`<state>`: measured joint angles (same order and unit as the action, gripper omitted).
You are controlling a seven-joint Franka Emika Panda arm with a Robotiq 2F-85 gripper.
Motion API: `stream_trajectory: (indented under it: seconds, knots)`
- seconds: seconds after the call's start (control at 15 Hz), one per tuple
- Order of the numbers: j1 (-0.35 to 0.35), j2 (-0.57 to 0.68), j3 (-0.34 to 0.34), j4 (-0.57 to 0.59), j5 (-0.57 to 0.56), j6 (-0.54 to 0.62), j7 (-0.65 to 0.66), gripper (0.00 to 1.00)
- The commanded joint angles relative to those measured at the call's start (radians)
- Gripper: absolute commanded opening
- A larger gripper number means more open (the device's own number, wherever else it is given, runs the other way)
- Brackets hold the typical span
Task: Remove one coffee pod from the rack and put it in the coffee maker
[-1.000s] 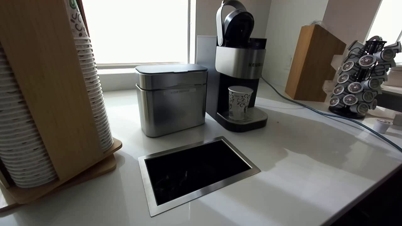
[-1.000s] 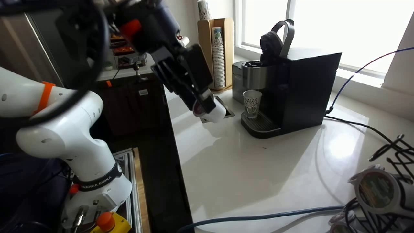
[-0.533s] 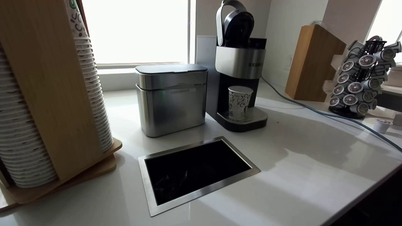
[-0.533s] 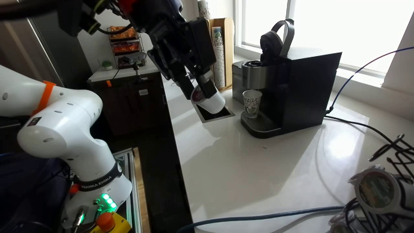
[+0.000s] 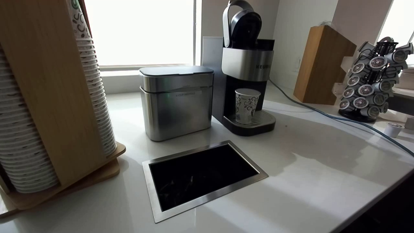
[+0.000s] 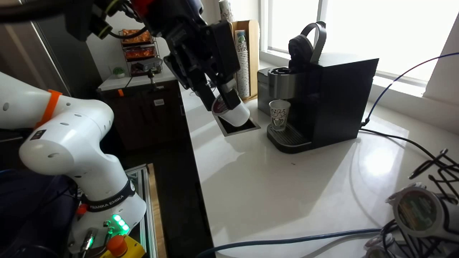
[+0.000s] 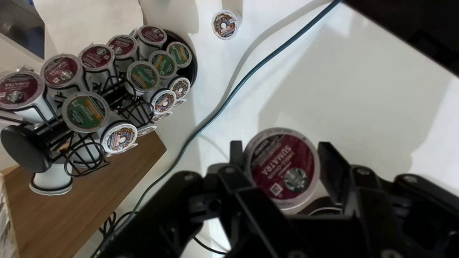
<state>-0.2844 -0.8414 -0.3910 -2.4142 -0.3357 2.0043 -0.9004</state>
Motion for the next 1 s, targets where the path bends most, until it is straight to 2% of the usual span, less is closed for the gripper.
stream_trajectory:
  seconds: [0.0,0.73,0.8,0.93]
  knots:
    - [0.018,-0.004,-0.011,0.004,-0.013,-0.008,0.011,0.54]
    - [0.018,-0.004,-0.011,0.004,-0.013,-0.008,0.009,0.54]
    - [0.018,-0.004,-0.011,0.004,-0.013,-0.008,0.009,0.29]
    - [0.076,-0.001,0.003,0.004,0.043,0.024,0.012,0.29]
